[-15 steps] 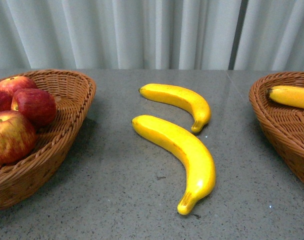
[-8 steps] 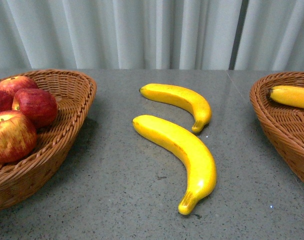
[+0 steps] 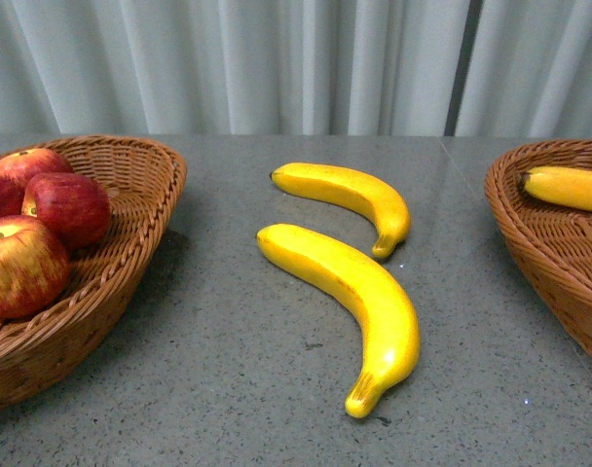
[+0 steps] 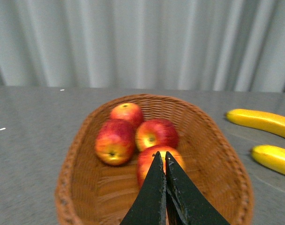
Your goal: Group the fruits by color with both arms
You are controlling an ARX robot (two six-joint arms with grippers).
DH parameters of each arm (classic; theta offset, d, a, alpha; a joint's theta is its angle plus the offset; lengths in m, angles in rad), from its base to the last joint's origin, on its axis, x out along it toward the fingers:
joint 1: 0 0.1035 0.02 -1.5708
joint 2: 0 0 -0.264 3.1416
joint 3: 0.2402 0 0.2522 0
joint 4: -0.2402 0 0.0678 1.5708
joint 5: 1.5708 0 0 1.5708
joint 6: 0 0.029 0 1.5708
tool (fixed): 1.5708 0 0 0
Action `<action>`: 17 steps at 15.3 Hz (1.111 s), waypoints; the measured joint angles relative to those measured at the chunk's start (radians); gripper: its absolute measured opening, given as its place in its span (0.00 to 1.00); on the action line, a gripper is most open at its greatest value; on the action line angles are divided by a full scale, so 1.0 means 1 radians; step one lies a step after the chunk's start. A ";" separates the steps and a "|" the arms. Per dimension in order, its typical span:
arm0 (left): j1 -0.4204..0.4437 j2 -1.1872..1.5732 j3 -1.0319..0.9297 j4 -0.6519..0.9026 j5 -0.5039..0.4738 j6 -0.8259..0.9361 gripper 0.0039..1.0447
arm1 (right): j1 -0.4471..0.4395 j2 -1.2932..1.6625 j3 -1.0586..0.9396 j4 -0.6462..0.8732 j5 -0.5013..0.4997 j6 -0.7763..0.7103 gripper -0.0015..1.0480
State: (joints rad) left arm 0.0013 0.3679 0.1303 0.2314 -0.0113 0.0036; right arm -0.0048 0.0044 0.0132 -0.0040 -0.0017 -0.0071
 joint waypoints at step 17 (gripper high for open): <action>-0.002 -0.359 -0.116 -0.235 0.011 -0.002 0.01 | 0.000 0.000 0.000 0.000 0.002 0.000 0.94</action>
State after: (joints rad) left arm -0.0006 0.0093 0.0147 -0.0032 -0.0006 0.0021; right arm -0.0048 0.0044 0.0132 -0.0040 0.0002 -0.0067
